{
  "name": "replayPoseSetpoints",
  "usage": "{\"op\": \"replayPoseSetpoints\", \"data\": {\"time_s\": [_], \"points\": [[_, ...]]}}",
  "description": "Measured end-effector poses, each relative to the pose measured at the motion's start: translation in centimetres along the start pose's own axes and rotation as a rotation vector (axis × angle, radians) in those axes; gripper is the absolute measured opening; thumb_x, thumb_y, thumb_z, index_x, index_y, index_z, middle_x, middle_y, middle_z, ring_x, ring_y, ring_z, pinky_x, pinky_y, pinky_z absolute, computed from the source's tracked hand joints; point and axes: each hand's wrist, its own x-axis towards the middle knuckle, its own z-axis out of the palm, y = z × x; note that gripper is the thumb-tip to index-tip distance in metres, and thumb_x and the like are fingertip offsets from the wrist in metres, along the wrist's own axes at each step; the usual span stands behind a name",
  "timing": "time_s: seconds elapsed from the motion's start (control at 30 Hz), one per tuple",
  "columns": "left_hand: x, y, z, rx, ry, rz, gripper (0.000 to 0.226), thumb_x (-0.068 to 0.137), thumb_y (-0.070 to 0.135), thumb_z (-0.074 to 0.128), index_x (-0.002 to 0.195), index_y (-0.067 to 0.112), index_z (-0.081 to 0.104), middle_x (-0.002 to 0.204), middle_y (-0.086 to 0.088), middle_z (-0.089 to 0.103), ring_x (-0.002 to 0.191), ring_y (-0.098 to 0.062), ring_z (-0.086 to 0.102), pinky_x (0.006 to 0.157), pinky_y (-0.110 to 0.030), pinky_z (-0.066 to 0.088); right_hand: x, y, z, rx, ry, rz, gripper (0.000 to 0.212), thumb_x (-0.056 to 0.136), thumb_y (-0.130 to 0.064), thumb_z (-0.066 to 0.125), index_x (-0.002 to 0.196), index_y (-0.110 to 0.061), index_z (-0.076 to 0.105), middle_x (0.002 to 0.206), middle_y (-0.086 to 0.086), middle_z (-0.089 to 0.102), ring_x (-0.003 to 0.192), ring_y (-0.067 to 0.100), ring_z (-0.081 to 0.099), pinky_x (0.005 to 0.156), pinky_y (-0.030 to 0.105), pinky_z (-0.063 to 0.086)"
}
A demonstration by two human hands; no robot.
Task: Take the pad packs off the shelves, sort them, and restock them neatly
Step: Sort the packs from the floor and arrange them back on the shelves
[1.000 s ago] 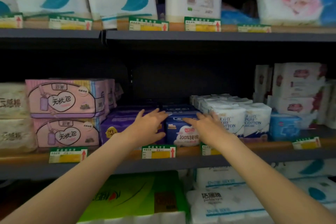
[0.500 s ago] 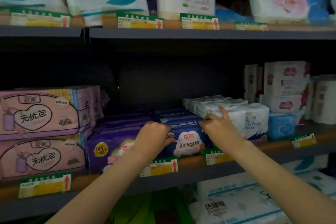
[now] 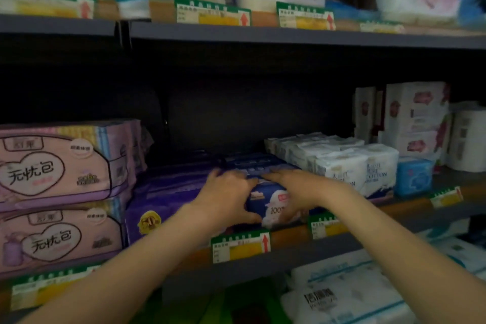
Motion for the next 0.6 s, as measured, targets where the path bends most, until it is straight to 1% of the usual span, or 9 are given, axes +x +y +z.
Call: {"op": "replayPoseSetpoints", "data": {"time_s": [0.07,0.1,0.17,0.23,0.3,0.37,0.47,0.6], "points": [[-0.4,-0.9,-1.2,0.001,-0.134,-0.067,0.099,0.073,0.065,0.061,0.15,0.027,0.01,0.157,-0.003,0.016,0.143,-0.028,0.012,0.113,-0.051,0.005,-0.8,0.2,0.1,0.018,0.06,-0.03,0.102,0.072,-0.04,0.077,0.15,-0.031,0.012,0.156,0.0,0.02,0.138,0.023,0.028,0.112,0.034,0.029],[-0.6,-1.5,-1.7,-0.017,-0.201,-0.107,0.107,0.07,0.066,0.063,0.15,0.03,0.002,0.158,-0.002,0.007,0.145,-0.029,0.005,0.114,-0.052,0.0,-1.1,0.2,0.0,0.026,0.078,-0.04,0.1,0.073,-0.039,0.077,0.15,-0.031,0.013,0.156,0.0,0.021,0.138,0.023,0.029,0.112,0.034,0.029],[-1.0,-2.7,-2.3,-0.083,-0.331,-0.184,0.116,0.066,0.067,0.067,0.148,0.034,-0.008,0.158,-0.003,-0.005,0.144,-0.033,-0.002,0.114,-0.052,-0.002,-1.1,0.1,-0.1,0.044,0.078,-0.05,0.098,0.074,-0.038,0.076,0.15,-0.03,0.014,0.156,0.001,0.021,0.139,0.023,0.028,0.113,0.036,0.028],[-1.3,-3.5,-2.5,-0.147,-0.431,-0.238,0.122,0.064,0.066,0.07,0.146,0.035,-0.015,0.158,-0.004,-0.011,0.143,-0.036,-0.005,0.114,-0.054,0.001,-0.7,-0.1,-0.4,0.064,0.041,-0.049,0.098,0.076,-0.032,0.076,0.15,-0.029,0.012,0.157,0.002,0.018,0.14,0.024,0.025,0.114,0.035,0.026],[-1.4,-3.8,-2.5,-0.169,-0.461,-0.25,0.124,0.065,0.063,0.072,0.146,0.033,-0.016,0.158,-0.002,-0.009,0.143,-0.036,-0.003,0.115,-0.053,0.006,-0.4,-0.3,-0.7,0.078,-0.006,-0.046,0.098,0.078,-0.027,0.075,0.151,-0.029,0.01,0.157,0.002,0.016,0.14,0.023,0.024,0.113,0.03,0.026],[-1.4,-3.9,-2.5,-0.18,-0.429,-0.229,0.121,0.065,0.06,0.073,0.148,0.032,-0.011,0.159,0.001,0.0,0.144,-0.031,0.003,0.117,-0.047,0.011,-0.3,-0.8,-0.9,0.064,-0.029,-0.051,0.094,0.08,-0.027,0.073,0.151,-0.027,0.011,0.156,0.002,0.02,0.139,0.024,0.028,0.109,0.029,0.029],[-1.7,-3.9,-2.6,-0.197,-0.401,-0.188,0.118,0.067,0.054,0.075,0.149,0.031,-0.006,0.158,0.003,0.006,0.144,-0.023,0.007,0.117,-0.04,0.014,-0.4,-1.4,-0.9,0.05,-0.003,-0.066,0.09,0.082,-0.028,0.071,0.151,-0.024,0.012,0.156,0.003,0.022,0.138,0.025,0.03,0.11,0.033,0.031],[-2.3,-3.8,-2.8,-0.19,-0.4,-0.172,0.116,0.068,0.051,0.076,0.149,0.031,-0.006,0.157,0.001,0.01,0.142,-0.02,0.017,0.114,-0.029,0.018,-0.8,-1.7,-0.3,0.04,0.057,-0.093,0.086,0.085,-0.033,0.067,0.151,-0.022,0.013,0.156,0.004,0.022,0.14,0.027,0.024,0.112,0.039,0.028]]}}
